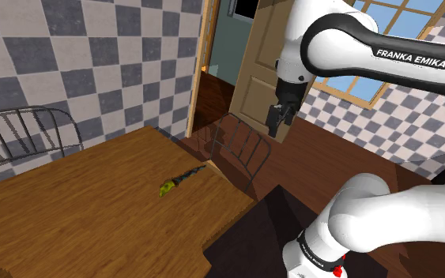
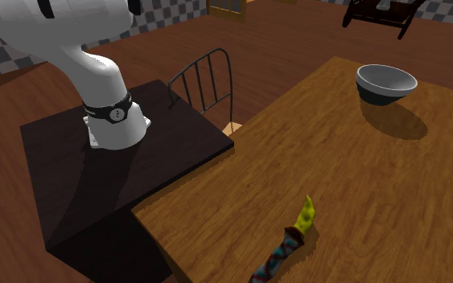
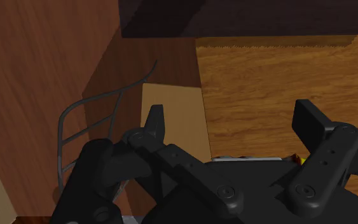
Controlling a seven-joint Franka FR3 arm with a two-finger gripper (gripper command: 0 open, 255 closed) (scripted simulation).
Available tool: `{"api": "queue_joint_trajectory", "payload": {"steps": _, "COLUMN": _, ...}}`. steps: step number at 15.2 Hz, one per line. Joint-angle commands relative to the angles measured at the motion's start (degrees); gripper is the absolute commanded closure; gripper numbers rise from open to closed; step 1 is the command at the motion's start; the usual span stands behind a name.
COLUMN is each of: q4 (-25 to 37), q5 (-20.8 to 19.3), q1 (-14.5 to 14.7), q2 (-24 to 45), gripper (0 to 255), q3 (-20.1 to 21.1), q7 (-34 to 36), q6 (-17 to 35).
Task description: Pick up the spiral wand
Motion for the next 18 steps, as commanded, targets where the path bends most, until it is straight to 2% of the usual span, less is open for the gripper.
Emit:
{"api": "queue_joint_trajectory", "payload": {"steps": 1, "q4": 0.0, "q5": 0.0, "q1": 0.0, "q2": 0.0, "gripper": 0, "q3": 0.0, "q7": 0.0, "q6": 0.0}}
{"api": "queue_joint_trajectory", "payload": {"steps": 6, "q4": -4.5, "q5": 5.2, "q1": -1.7, "q2": 3.9, "gripper": 0, "q3": 5.4, "q7": 14.2, "q6": 8.0}}
{"api": "queue_joint_trajectory", "payload": {"steps": 11, "q4": -6.5, "q5": 9.5, "q1": -3.4, "q2": 10.9, "gripper": 0, "q3": 10.6, "q7": 27.8, "q6": 17.2}}
{"api": "queue_joint_trajectory", "payload": {"steps": 18, "q4": -5.3, "q5": 12.0, "q1": -6.8, "q2": 24.9, "gripper": 0, "q3": 17.2, "q7": 46.7, "q6": 30.9}}
